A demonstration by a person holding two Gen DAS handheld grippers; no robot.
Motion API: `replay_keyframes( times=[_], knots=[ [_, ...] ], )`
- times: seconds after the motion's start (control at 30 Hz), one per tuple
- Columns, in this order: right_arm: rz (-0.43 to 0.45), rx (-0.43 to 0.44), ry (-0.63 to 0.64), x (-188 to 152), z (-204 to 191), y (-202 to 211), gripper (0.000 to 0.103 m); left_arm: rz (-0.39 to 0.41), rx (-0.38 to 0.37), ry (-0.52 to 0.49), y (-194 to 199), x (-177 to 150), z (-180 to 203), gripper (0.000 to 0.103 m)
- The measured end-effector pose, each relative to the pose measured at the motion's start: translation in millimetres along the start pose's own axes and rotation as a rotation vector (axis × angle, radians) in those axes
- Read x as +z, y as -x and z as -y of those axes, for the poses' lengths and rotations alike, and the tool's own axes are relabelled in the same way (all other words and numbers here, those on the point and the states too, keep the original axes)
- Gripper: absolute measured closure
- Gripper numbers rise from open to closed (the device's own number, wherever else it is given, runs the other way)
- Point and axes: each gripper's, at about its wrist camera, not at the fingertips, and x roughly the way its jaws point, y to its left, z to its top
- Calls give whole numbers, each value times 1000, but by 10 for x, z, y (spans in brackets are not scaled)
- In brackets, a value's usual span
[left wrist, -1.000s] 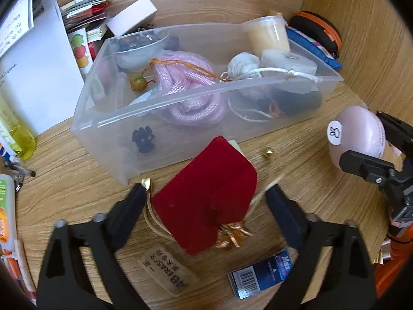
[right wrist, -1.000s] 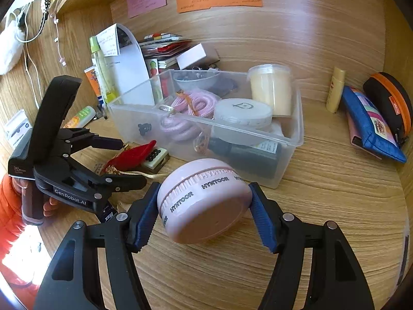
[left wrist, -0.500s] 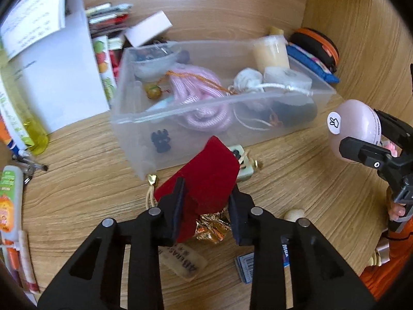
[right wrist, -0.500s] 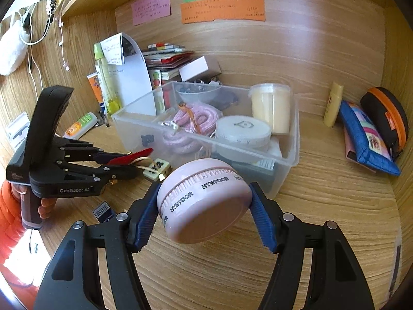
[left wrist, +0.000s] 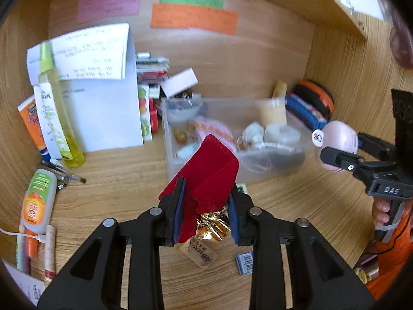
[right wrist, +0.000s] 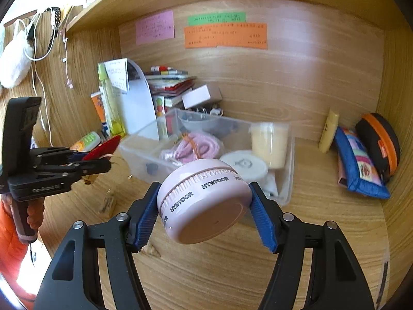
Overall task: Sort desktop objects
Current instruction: 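Carry the pink container and red pouch with both tools over the clear box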
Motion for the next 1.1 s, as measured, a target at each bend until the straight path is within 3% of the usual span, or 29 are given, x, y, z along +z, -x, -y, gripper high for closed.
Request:
replay_keyframes(
  times=[0.4, 0.83, 1.1],
  knots=[
    [58, 4, 4, 400, 14, -107, 40, 135, -28, 20, 102, 431, -44, 74],
    [56, -3, 20, 826, 31, -515, 40, 155, -69, 46, -231, 909, -71, 74],
    [-23, 29, -10, 724, 85, -896, 40, 73, -83, 74, -653, 841, -114, 74]
  ],
)
